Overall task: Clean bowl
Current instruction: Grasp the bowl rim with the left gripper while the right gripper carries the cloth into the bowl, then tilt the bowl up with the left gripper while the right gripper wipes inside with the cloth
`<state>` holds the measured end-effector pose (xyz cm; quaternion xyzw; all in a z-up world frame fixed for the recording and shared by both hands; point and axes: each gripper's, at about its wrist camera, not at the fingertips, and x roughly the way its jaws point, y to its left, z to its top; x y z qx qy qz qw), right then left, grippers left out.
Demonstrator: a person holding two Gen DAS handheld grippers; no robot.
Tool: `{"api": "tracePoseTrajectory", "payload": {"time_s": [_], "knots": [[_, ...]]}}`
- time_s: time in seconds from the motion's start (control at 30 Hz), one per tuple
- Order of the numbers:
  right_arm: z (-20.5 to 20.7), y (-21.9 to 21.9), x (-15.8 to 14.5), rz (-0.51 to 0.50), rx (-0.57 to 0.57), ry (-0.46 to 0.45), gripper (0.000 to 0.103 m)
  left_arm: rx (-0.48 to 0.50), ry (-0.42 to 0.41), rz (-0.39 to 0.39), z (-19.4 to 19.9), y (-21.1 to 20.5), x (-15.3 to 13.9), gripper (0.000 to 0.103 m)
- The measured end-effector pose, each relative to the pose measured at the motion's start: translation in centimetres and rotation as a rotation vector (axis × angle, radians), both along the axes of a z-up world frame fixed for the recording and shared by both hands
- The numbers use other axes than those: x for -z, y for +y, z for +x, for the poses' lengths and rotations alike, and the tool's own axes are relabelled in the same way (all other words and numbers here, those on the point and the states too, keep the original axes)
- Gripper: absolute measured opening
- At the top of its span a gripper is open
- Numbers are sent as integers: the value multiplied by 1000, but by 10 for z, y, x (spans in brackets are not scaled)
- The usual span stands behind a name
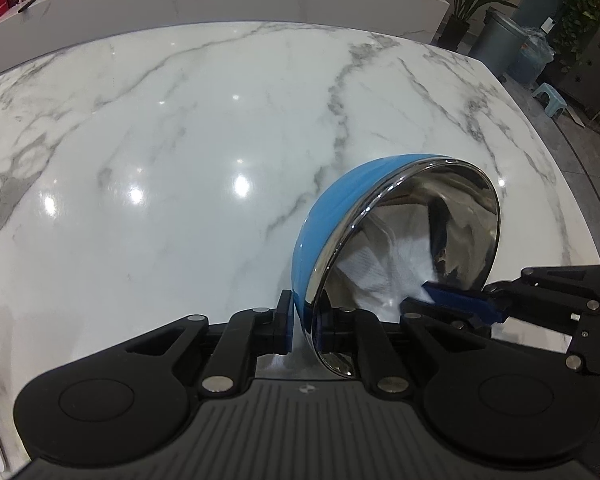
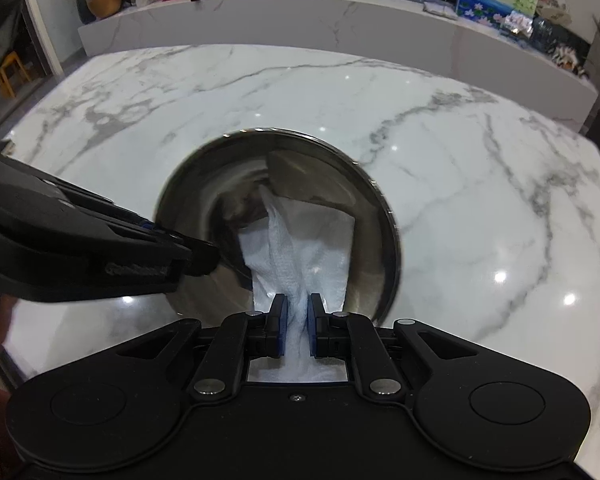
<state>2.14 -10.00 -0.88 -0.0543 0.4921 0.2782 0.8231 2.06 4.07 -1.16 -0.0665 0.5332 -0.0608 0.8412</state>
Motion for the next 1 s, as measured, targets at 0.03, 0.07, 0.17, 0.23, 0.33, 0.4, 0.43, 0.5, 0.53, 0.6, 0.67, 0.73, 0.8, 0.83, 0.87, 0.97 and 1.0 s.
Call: {"api": "tracePoseTrajectory", "payload": {"time_s": [0.03, 0.07, 0.17, 0.23, 0.33, 0.4, 0.43, 0.5, 0.53, 0.6, 0.67, 0.73, 0.8, 0.83, 0.87, 0.97, 1.0], "knots": [[1, 0, 0, 36, -2, 27, 8, 1, 0, 0, 0, -1, 0, 9], [1, 1, 0, 51, -5, 42, 8, 4, 1, 0, -1, -2, 0, 9], [-1, 6, 6, 16, -20, 39, 8, 8, -1, 8, -2, -4, -1, 9], [-3, 7, 10, 1, -30, 39, 8, 12, -3, 17, -3, -4, -1, 9], [-7, 10, 10, -57, -41, -5, 7, 17, 1, 23, -4, -5, 0, 9], [-10, 13, 9, -109, -47, -48, 7, 16, 6, 17, -3, -5, 0, 9], [-12, 14, 8, -135, -49, -70, 7, 14, 10, 10, -3, -4, 0, 9], [-13, 15, 7, -169, -52, -99, 6, 14, 12, 8, -3, -3, 0, 10], [-13, 15, 7, -176, -51, -105, 6, 14, 12, 8, -2, -4, 0, 10], [-14, 14, 7, -189, -50, -117, 6, 14, 9, 11, -2, -5, -1, 10], [-14, 13, 7, -201, -49, -129, 6, 16, 2, 18, -2, -7, -2, 10], [-14, 13, 6, -214, -48, -141, 6, 15, 4, 10, -2, -5, 0, 10], [-14, 12, 6, -227, -47, -154, 6, 11, 24, -21, -2, -1, 4, 12], [-15, 12, 6, -233, -47, -160, 6, 7, 46, -56, -2, 1, 7, 15], [-13, 10, 8, -226, -40, -154, 7, 8, 59, -77, -1, 0, 9, 16], [-9, 1, 15, -199, -19, -134, 6, 25, 63, -76, -2, -5, 11, 21], [-8, 0, 15, -188, -12, -129, 7, 33, 58, -59, -2, -7, 11, 19]]}}
